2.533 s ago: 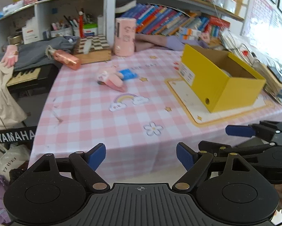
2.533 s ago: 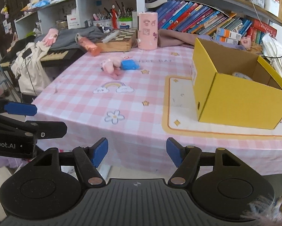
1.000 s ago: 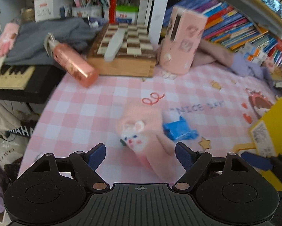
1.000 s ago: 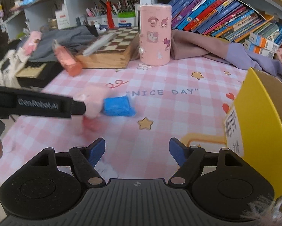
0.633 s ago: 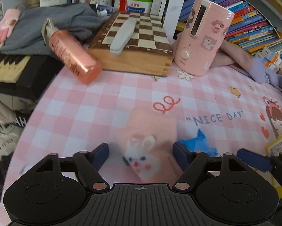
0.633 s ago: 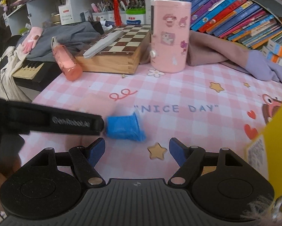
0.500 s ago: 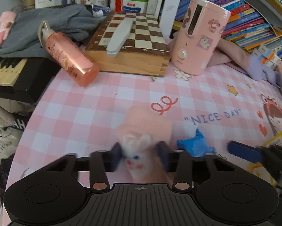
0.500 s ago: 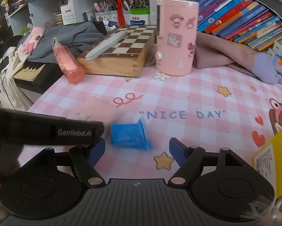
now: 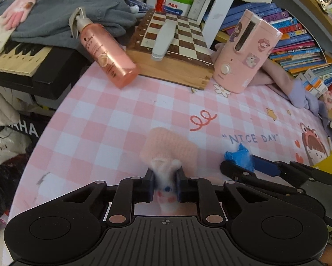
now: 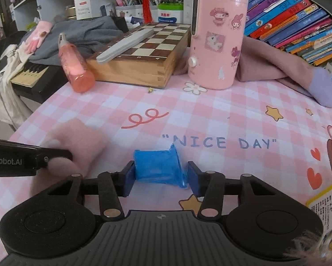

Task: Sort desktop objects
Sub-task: 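Close the left tool on the pink plush bunny while the right tool grips the blue item, then carry the bunny with the left tool while the right tool carries the blue item to the box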

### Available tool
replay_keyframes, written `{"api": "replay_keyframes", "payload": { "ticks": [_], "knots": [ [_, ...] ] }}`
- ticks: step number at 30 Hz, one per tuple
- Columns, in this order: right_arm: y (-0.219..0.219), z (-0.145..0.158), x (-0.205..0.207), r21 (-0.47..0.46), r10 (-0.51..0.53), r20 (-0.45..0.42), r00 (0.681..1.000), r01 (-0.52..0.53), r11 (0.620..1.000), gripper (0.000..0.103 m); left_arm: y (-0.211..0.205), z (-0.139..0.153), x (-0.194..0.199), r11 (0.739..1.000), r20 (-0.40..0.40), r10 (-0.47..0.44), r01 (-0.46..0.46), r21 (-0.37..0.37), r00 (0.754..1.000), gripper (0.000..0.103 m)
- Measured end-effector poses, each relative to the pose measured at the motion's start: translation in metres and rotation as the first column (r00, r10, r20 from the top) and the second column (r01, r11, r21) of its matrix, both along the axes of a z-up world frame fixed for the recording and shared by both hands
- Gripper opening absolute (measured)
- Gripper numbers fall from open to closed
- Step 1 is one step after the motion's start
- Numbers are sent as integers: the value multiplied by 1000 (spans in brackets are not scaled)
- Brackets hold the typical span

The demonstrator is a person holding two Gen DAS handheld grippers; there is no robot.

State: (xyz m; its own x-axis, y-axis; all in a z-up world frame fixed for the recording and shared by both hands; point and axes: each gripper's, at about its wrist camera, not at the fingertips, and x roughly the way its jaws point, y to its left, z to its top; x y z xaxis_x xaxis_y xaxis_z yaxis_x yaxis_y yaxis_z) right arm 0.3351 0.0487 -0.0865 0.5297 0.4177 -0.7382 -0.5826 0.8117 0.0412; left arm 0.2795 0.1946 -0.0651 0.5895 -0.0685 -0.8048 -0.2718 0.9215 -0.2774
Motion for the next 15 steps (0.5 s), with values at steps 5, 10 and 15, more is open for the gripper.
{"api": "replay_keyframes", "payload": {
  "ticks": [5,10,15],
  "knots": [
    [-8,4,-3,15,-12,8,1000,12,1000,40,-9,10,-2,999,29,-33,33,-14,999,17],
    [-18,13,-10,25,-31,29,999,30,999,39,-17,20,-9,998,60,-51,52,-29,997,17],
    [-31,29,-24,31,-47,90,995,44,999,39,-25,35,-23,997,100,-78,81,-21,992,17]
  ]
}}
